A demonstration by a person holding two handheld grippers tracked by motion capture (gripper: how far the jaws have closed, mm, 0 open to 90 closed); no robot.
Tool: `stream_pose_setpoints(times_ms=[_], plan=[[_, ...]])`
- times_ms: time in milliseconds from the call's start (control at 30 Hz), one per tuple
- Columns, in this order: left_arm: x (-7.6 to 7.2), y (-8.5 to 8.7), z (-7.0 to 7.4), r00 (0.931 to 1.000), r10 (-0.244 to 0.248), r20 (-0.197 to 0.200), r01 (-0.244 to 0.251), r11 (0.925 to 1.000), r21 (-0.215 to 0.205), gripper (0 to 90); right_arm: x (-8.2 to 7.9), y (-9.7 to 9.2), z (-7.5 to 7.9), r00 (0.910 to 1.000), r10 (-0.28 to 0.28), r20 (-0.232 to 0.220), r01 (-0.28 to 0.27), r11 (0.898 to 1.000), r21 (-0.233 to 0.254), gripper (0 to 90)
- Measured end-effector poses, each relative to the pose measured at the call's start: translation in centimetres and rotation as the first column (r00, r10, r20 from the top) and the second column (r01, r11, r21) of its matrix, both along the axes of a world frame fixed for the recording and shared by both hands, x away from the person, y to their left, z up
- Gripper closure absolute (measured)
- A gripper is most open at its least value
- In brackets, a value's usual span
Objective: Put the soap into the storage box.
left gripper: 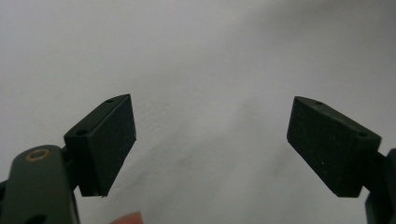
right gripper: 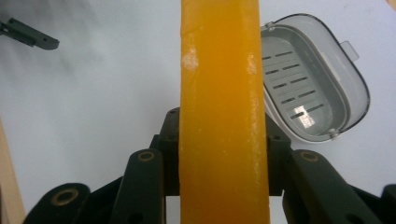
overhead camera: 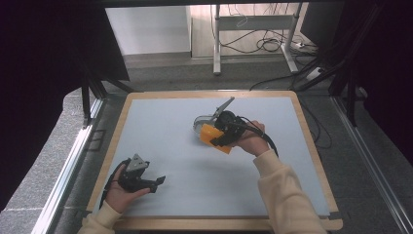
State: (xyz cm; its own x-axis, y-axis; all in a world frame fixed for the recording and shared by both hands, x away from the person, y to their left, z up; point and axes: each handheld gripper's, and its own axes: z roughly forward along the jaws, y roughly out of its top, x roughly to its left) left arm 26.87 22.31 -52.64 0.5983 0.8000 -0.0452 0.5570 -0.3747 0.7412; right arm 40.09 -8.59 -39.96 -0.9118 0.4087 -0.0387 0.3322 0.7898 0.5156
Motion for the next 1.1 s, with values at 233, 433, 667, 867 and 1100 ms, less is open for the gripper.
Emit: stream_pose_setpoints(times_ms=[233, 433, 667, 867, 1100], plan=[[0.0, 0.0, 0.0, 1.0, 0.0, 0.0, 0.0, 1.0, 0.0, 15.8, 1.0, -0.3, 0.1, 0.9998, -0.013, -0.013, 0.013, 1.0, -0.005, 61.9], [0.0, 0.0, 0.0, 1.0, 0.0, -0.002, 0.0, 1.0, 0.001, 15.8, 1.8, -0.4, 0.1, 0.9998, -0.014, -0.017, 0.014, 1.0, -0.014, 62.0], [0.0, 0.0, 0.0, 1.0, 0.0, -0.002, 0.0, 1.0, 0.001, 15.8, 2.7, -0.3, 0.3, 0.9996, -0.018, -0.02, 0.017, 1.0, -0.016, 62.0], [0.0, 0.0, -0.1, 1.0, -0.001, -0.002, 0.001, 1.0, 0.001, 15.8, 3.3, -0.1, 0.3, 0.9997, -0.013, -0.02, 0.012, 1.0, -0.016, 62.0], [0.0, 0.0, -0.1, 1.0, -0.001, -0.002, 0.001, 1.0, 0.0, 15.8, 4.1, 0.2, 0.4, 0.9997, -0.012, -0.02, 0.012, 1.0, -0.015, 62.0]])
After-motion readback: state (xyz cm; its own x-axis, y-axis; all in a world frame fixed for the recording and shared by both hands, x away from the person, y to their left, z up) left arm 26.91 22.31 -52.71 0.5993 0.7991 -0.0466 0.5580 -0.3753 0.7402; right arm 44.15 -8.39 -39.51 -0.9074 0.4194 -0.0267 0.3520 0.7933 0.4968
